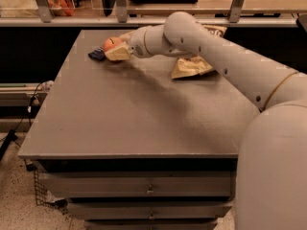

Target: Move apple near rxbar blueberry

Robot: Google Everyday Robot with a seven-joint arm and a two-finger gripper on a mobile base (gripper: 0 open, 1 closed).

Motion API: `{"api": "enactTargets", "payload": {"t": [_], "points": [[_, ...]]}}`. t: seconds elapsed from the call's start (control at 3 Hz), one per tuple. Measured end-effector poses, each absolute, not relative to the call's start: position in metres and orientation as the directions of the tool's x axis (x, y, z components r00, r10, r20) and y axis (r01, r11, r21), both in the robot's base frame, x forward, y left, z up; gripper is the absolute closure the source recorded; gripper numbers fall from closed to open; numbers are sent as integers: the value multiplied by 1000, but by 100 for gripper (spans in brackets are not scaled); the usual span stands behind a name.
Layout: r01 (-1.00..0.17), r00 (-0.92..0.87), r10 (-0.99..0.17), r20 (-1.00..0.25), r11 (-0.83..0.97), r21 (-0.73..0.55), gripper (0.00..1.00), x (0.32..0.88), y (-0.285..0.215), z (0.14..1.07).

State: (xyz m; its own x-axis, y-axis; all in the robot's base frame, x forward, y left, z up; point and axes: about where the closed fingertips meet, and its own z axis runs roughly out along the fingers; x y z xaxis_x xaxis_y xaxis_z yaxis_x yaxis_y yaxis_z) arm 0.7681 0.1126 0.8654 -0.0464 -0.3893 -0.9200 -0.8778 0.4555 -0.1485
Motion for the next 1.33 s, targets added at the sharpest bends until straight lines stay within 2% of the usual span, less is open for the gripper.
{"api": "enactTargets", "payload": {"t": [0.33, 0.67, 1.33], "points": [[-879, -46, -388, -920, 453, -147, 8, 767, 111, 865], [-881, -44, -387, -921, 450, -148, 0, 765, 110, 866], [-874, -24, -369, -929, 459, -160, 0, 744, 79, 874]]}}
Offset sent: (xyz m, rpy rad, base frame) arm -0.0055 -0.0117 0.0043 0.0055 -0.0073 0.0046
